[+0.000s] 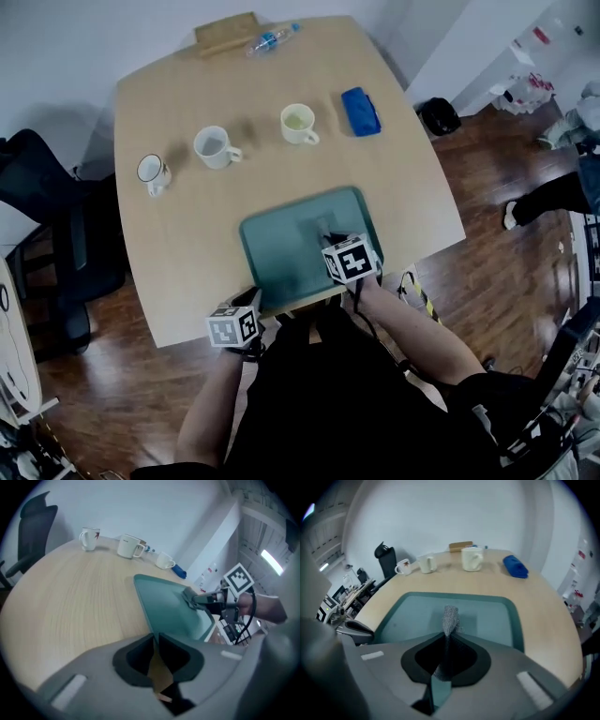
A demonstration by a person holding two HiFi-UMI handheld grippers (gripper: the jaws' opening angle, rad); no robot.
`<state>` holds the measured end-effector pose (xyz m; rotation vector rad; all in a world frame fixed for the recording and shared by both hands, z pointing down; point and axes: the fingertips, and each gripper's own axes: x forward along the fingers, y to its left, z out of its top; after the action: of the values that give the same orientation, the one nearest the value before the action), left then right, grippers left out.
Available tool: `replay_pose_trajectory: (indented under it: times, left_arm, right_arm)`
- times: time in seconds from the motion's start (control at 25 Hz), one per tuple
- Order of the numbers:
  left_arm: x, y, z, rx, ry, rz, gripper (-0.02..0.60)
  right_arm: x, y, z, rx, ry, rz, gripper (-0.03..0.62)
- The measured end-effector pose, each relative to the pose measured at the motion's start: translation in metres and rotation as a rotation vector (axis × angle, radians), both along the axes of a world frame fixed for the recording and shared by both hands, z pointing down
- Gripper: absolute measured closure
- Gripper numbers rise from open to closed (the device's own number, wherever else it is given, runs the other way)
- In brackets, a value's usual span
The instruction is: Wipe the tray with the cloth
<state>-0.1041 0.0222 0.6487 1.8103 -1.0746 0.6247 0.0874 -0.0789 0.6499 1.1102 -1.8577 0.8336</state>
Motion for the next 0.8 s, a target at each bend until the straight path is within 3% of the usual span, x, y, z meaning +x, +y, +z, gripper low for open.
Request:
replay_pose_trajectory:
  times: [0.2, 0.4, 0.6, 0.8]
  left_arm:
    - [0.002, 0.002, 0.001, -0.011, -0.024, -0.033, 0.538]
    - [0.004, 0.008, -0.007, 0.014, -0.045, -0.043, 0.515]
    - [0.012, 0.023, -0.007, -0.014, -0.034, -0.001, 0.5]
    - [0.014, 0.022, -0.007, -0.015, -0.03, 0.028, 0.523]
  right_arm:
    - [0.099, 0.004, 0.004, -0.017, 0.105, 0.116, 0.566]
    - [0.123, 0.01, 0.013, -0.016, 0.117, 0.156, 0.568]
    - [0.096, 0.014, 0.014, -0.016, 0.097, 0.15, 0.566]
    - [0.006, 0.027, 0.009, -0.033, 0.008, 0.018, 0.566]
